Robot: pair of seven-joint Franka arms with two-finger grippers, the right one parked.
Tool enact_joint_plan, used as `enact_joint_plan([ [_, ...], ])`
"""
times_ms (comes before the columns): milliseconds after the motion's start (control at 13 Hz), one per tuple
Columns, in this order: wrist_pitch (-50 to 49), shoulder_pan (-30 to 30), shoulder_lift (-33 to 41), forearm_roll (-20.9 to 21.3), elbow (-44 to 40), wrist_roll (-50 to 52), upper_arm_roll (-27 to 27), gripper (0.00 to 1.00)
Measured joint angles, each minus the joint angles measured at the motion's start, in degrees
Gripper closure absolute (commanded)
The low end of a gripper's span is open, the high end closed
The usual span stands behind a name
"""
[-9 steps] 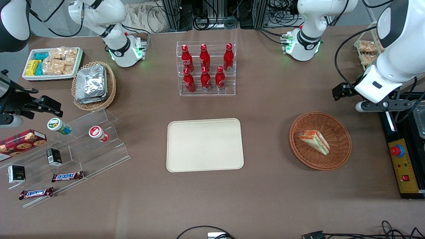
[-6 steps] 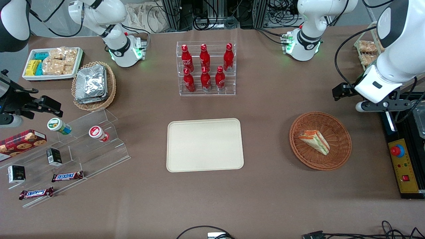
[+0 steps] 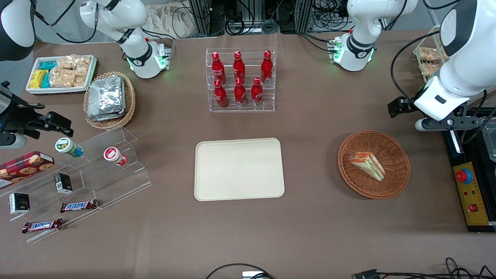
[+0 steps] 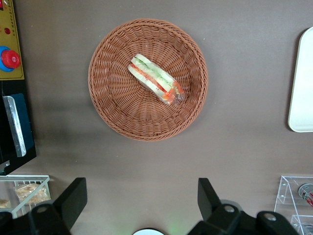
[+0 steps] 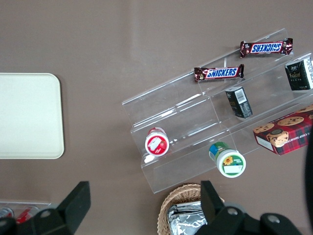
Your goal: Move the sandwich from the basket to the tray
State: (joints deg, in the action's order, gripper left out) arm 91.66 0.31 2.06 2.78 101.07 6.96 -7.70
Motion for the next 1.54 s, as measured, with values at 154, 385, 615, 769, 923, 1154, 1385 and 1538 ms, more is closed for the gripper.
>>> enact_joint_plan([
  [154,0.0,0.0,0.0,0.0,0.0,0.0,0.0,0.00],
  [385,0.0,0.0,-0.4,0.0,0.0,1.1,0.3,0.00],
  [615,-0.1,0.1,-1.6,-0.7,0.0,7.9,2.2,0.00],
  [769,-0.3,0.1,-3.0,-0.8,0.1,16.6,2.4,0.00],
  [923,-0.3,0.0,-5.4,-1.7,0.2,26.8,2.4,0.00],
  [1154,0.4,0.0,-10.1,-5.2,0.1,37.6,2.4,0.00],
  [1385,4.0,0.1,-14.8,-5.3,0.1,40.5,2.4,0.00],
  [1538,6.8,0.3,-17.6,-5.3,0.1,41.0,2.6,0.00],
])
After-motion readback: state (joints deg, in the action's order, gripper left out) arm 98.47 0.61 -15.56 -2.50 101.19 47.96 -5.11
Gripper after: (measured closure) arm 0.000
